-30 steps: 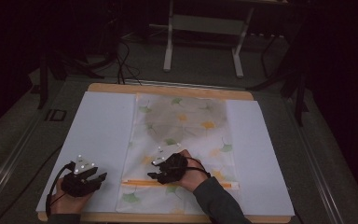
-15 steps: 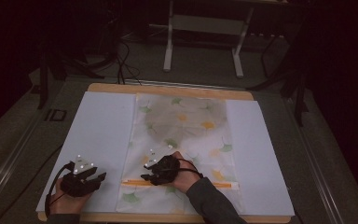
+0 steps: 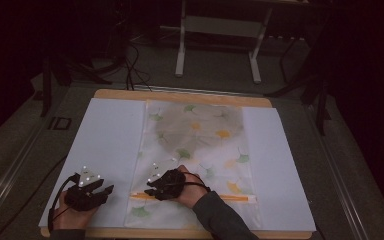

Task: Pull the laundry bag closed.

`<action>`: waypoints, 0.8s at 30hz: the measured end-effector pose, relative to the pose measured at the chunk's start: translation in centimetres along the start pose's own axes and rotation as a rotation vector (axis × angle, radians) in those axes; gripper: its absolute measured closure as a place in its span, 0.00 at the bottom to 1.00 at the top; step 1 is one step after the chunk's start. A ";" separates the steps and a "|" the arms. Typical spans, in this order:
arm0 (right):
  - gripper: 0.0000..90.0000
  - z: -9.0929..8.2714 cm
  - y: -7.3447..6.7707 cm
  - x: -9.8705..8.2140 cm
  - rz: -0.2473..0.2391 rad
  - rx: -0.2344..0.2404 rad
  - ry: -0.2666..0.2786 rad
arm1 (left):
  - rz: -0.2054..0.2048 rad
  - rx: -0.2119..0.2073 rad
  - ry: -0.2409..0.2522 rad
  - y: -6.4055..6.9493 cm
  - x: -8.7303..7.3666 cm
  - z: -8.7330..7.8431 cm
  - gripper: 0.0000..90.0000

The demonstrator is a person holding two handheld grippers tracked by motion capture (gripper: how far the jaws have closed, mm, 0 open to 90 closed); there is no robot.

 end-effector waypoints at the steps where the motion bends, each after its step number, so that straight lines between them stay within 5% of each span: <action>1: 0.78 0.2 0.0 0.0 -0.002 0.003 0.000 | -0.001 0.001 -0.001 0.0 0.0 0.0 0.62; 24: 0.82 3.5 -0.7 0.6 -0.023 0.051 -0.055 | -0.003 0.007 -0.007 -0.2 -0.3 -0.2 0.62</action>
Point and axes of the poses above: each handheld gripper's, and its own axes: z roughly forward along the jaws, x roughly out of its top, y roughly to its right, the point moved 10 cm from there along z, roughly forward along the jaws, and after that the axes turned 6 degrees about x, right-handed, at the moved point
